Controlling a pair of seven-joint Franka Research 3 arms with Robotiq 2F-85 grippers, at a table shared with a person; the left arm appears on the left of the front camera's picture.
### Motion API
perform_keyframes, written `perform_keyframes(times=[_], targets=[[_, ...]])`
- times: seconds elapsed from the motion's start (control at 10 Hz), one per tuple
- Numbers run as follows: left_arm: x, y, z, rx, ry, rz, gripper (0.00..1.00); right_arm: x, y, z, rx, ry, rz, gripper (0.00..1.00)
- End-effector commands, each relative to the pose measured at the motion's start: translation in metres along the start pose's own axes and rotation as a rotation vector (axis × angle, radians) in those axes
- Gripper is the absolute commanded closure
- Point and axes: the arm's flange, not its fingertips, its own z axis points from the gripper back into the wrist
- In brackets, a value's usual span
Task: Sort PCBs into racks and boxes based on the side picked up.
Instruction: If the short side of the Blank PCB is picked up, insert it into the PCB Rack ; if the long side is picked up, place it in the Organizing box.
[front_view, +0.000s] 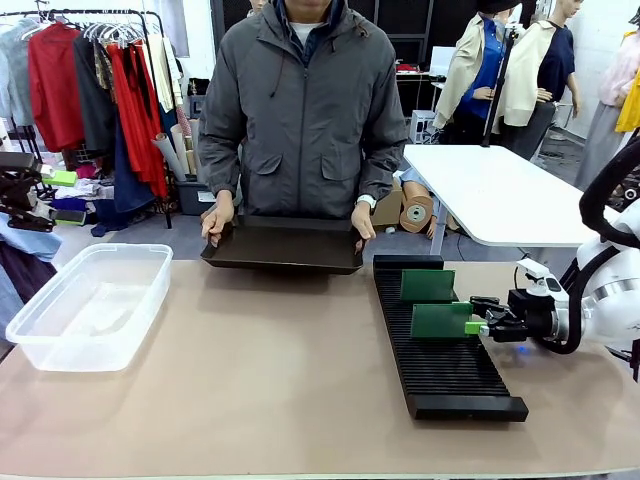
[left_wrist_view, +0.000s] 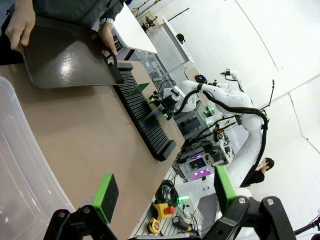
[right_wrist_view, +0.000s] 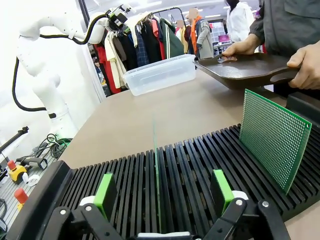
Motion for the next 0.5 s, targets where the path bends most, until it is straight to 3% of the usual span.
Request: perform_keyframes(times=[0.0, 0.4], targets=[[0.0003, -0.0026, 0.0005, -0.007, -0.004, 0.009, 0.00, 0.0014, -0.0002, -0.0001, -0.008, -0.008, 0.000, 0.00], [0.0003, -0.0026, 0.0005, -0.007, -0.004, 0.009, 0.00, 0.0000, 0.0000, 0.0000, 0.000, 0.000, 0.000, 0.00]])
